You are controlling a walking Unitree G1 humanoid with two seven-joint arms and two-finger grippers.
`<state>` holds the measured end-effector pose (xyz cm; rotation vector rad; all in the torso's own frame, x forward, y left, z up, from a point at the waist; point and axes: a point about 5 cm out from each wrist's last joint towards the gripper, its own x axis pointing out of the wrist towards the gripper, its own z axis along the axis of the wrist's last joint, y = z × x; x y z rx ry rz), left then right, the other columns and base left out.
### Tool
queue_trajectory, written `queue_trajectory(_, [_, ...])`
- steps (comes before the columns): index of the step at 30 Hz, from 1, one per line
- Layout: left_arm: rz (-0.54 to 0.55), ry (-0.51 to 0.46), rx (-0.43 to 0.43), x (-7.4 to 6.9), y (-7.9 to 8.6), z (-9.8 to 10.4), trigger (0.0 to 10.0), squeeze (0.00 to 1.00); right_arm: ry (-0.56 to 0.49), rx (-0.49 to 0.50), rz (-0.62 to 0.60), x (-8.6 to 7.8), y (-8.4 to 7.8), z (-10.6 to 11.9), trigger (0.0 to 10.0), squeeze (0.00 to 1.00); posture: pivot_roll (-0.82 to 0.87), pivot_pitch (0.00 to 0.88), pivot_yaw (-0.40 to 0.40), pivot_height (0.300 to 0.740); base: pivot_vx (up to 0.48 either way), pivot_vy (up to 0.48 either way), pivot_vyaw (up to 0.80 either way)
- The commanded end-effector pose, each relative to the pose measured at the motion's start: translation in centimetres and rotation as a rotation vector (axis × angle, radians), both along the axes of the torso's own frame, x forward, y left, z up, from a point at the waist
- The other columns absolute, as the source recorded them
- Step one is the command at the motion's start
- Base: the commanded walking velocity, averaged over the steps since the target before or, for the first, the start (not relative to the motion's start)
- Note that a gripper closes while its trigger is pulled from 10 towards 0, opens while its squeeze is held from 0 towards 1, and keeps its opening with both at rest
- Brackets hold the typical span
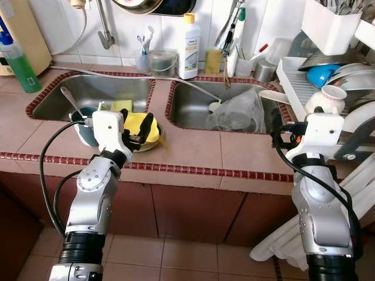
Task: Kitchen organization
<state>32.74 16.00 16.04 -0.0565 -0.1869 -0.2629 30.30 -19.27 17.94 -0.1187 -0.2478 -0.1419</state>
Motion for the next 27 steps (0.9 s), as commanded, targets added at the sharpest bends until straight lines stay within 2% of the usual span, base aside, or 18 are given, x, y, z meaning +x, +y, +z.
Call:
queue_trajectory(1, [-0.014, 0.009, 0.008, -0.13, -0.23, -0.44, 10.0, 0.00, -0.004, 0.001, -0.019, -0.04, -0.24, -0.12, 10.0, 0.00, -0.07, 0.000, 0.017, 0.740, 0.000, 0.000, 0.00])
queue_trajectory(9, [-0.026, -0.021, 0.003, -0.17, -0.18, 0.06, 10.0, 0.00, -0.030, -0.001, 0.030, -0.11, 0.10, 0.16, 10.0, 0.00, -0.06, 0.000, 0.010, 0.740, 0.000, 0.000, 0.00])
queue_trajectory(11, [-0.024, -0.038, 0.032, -0.09, 0.06, 0.23, 10.0, 0.00, -0.037, 0.000, 0.048, -0.06, 0.12, 0.41, 10.0, 0.00, -0.06, 0.000, 0.009, 0.740, 0.000, 0.000, 0.00])
queue_trajectory(18, [-0.012, -0.026, 0.031, -0.03, 0.30, -0.07, 10.0, 0.00, -0.028, -0.002, 0.047, -0.09, -0.12, 0.09, 10.0, 0.00, -0.06, 0.000, 0.009, 0.740, 0.000, 0.000, 0.00])
queue_trajectory(27, [-0.026, -0.019, 0.040, -0.08, -0.22, -0.49, 10.0, 0.00, -0.030, -0.021, 0.057, -0.16, -0.02, 0.09, 10.0, 0.00, -0.07, 0.000, 0.008, 0.740, 0.000, 0.054, 0.00])
